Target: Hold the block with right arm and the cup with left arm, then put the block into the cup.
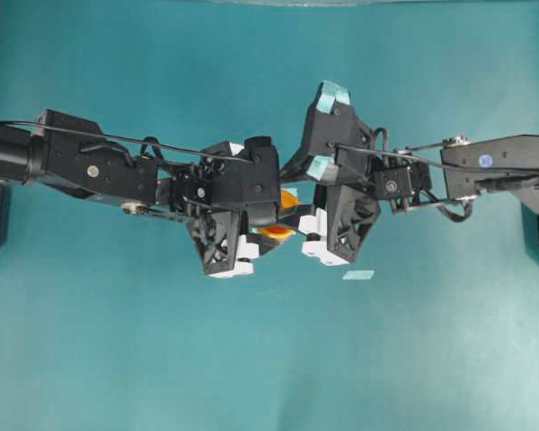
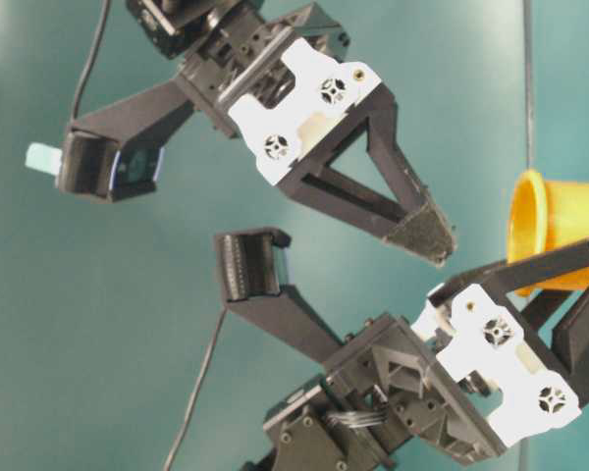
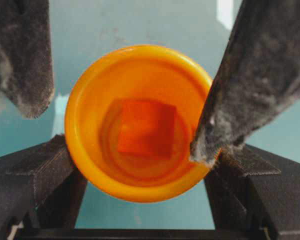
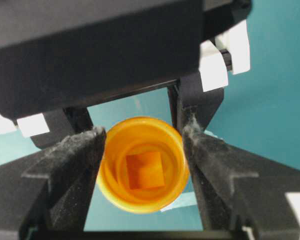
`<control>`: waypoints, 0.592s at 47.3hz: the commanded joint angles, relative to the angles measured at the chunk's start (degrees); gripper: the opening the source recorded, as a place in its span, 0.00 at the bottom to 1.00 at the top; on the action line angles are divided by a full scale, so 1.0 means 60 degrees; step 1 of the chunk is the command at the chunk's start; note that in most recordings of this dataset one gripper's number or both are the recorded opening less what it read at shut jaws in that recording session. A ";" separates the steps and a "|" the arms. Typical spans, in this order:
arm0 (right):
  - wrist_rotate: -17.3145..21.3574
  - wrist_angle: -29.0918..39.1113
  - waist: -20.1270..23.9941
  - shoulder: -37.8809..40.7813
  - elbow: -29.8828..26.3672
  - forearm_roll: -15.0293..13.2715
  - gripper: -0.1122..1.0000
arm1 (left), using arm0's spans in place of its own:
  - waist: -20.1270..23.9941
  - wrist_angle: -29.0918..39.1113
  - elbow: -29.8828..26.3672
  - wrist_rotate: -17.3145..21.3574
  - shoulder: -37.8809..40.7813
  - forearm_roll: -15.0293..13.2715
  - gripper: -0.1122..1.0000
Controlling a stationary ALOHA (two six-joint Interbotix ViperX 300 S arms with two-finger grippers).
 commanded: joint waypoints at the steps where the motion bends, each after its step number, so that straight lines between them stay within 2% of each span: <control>1: 0.0015 -0.0044 0.0044 -0.0161 -0.0249 -0.0029 0.67 | -0.0015 -0.0029 -0.0190 0.0029 -0.0132 0.0044 0.70; 28: 0.0029 0.0352 0.0044 -0.0146 -0.0249 -0.0029 0.67 | -0.0015 -0.0029 -0.0190 0.0029 -0.0132 0.0044 0.70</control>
